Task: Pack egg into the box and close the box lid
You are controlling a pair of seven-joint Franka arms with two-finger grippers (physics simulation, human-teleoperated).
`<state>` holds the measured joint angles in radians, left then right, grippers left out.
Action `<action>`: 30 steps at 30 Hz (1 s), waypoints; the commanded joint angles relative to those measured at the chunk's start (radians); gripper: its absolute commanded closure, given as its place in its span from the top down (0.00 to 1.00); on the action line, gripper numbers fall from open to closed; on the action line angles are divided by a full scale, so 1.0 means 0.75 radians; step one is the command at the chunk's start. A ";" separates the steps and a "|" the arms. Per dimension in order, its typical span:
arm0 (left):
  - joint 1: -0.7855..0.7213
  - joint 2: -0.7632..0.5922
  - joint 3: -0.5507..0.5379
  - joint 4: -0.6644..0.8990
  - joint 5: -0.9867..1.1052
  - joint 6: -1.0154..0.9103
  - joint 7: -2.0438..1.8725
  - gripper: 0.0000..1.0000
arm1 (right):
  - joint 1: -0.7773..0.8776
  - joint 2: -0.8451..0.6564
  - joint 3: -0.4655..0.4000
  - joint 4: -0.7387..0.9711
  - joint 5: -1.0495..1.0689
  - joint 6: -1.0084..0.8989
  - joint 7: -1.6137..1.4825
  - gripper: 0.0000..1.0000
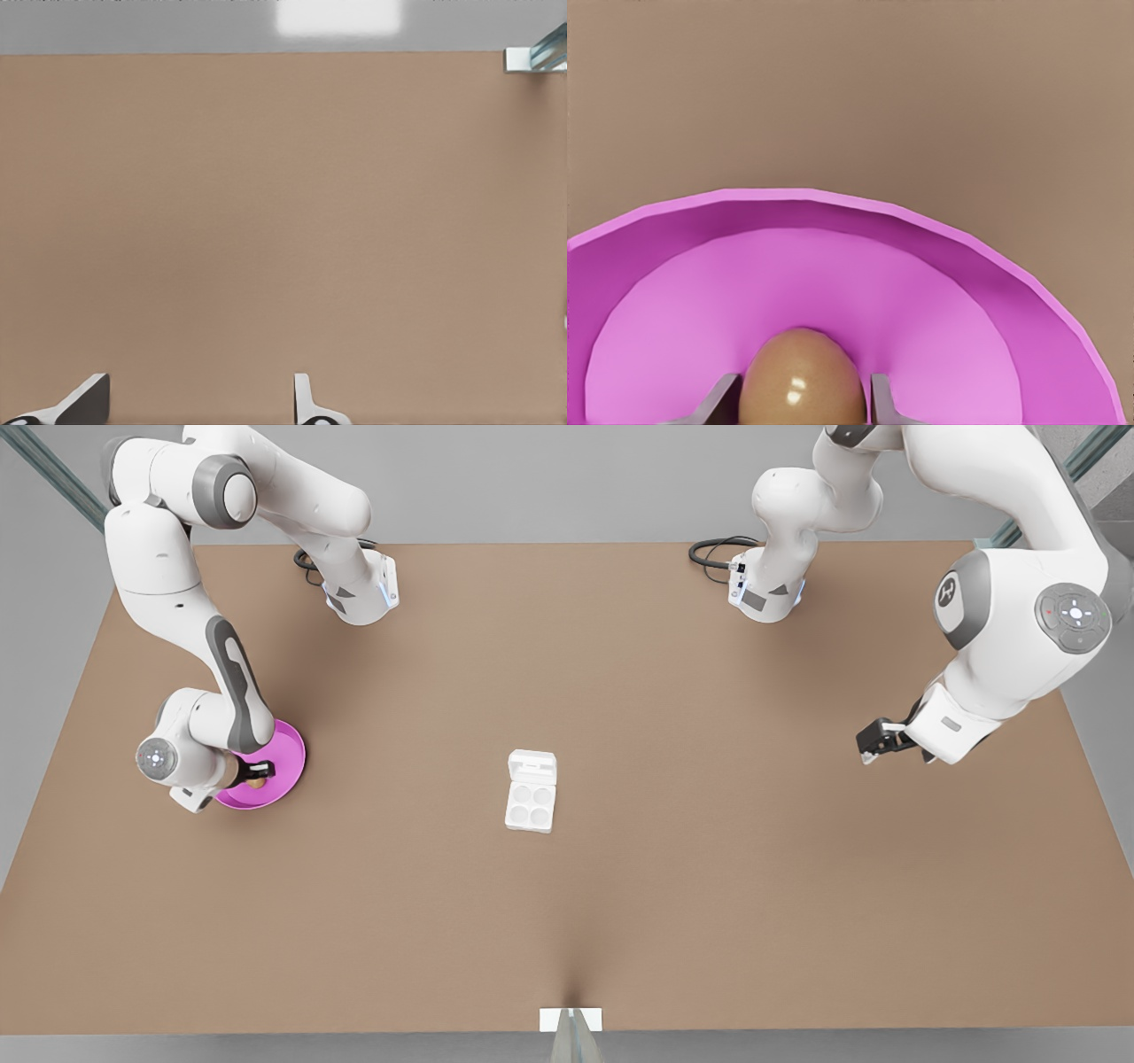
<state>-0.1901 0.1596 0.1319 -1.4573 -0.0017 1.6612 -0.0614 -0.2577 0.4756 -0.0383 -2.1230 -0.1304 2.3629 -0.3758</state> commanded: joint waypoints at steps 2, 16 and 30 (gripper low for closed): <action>0.000 0.000 0.000 0.000 0.000 0.000 0.000 1.00 | -0.002 0.000 0.000 0.000 0.000 -0.003 0.000 0.59; -0.002 0.004 0.000 -0.002 0.000 0.000 0.004 1.00 | -0.002 0.010 0.000 0.012 0.000 -0.001 0.000 0.56; -0.002 0.002 0.000 -0.002 0.000 -0.002 0.002 1.00 | 0.004 -0.014 0.002 0.020 0.000 -0.017 -0.006 0.55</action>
<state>-0.1918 0.1611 0.1319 -1.4588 -0.0017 1.6598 -0.0598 -0.2509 0.4569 -0.0368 -2.1077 -0.1298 2.3489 -0.3808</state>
